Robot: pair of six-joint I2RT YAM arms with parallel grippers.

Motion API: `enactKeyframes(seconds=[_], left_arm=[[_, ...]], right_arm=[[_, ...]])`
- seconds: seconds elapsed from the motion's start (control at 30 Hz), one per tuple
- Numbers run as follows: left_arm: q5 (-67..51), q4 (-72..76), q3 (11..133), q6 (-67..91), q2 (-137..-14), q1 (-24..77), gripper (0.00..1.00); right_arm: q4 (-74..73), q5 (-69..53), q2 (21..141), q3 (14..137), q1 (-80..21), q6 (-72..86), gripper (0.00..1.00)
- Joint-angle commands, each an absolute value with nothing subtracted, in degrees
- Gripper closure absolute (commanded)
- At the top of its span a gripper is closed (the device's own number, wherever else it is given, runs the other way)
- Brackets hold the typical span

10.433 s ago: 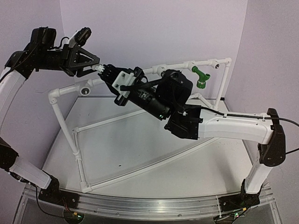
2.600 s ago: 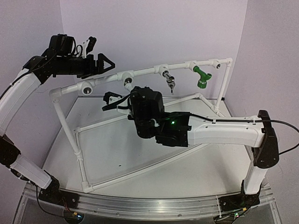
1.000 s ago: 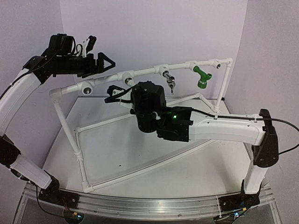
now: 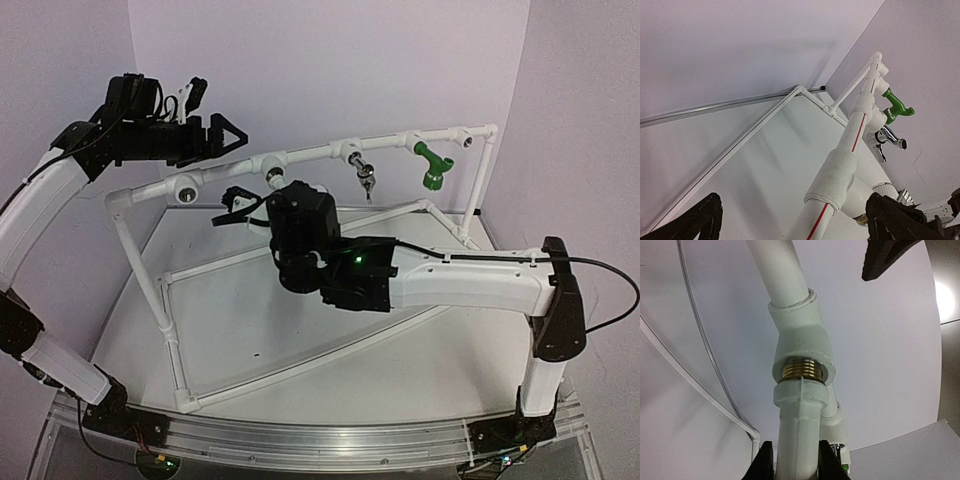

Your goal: Install the water faucets

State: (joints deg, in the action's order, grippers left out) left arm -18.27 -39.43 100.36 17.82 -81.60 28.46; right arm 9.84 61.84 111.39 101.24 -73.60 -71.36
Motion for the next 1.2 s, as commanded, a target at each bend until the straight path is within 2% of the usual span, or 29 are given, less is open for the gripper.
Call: enactKeyframes(seconds=[0.0, 0.67, 1.17], left_arm=[[-18.7, -36.7, 100.3, 17.3, -80.3, 28.6, 0.0], [-17.8, -36.2, 99.1, 17.4, -78.8, 28.6, 0.0], [-17.7, -36.0, 98.3, 17.5, -77.7, 28.6, 0.0]], right_arm=[[12.1, 63.7, 108.3, 100.6, -73.6, -70.1, 1.0], [10.7, 65.8, 109.7, 103.5, -73.3, -69.0, 1.0], [3.8, 66.4, 115.0, 112.7, -73.5, -64.5, 1.0]])
